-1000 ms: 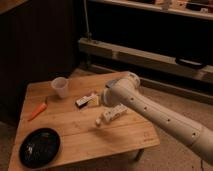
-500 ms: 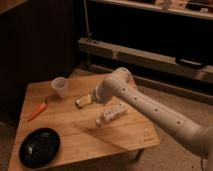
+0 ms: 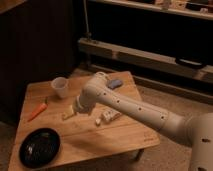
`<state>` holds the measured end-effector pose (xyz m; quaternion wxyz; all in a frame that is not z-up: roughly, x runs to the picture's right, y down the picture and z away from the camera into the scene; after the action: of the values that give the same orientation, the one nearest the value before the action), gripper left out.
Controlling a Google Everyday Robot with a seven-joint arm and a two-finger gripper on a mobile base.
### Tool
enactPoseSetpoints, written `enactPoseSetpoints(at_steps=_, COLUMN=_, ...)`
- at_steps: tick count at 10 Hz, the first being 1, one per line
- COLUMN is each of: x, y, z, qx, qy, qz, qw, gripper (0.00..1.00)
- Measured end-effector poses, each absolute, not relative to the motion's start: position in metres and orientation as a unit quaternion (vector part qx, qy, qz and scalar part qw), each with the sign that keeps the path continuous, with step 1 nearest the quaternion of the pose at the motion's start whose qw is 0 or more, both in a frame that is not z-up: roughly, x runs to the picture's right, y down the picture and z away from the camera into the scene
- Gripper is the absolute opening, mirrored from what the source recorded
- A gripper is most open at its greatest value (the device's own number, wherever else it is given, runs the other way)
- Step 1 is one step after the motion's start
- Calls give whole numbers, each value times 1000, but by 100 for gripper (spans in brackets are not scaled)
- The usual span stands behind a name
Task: Drag the ceramic bowl in a circle
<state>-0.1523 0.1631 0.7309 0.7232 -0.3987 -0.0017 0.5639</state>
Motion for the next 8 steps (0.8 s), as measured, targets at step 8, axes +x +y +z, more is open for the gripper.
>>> enactPoseSetpoints(at_steps=8, x=-210, y=197, z=738, qx=-453, qy=-44, qz=448, qw=770, gripper=80)
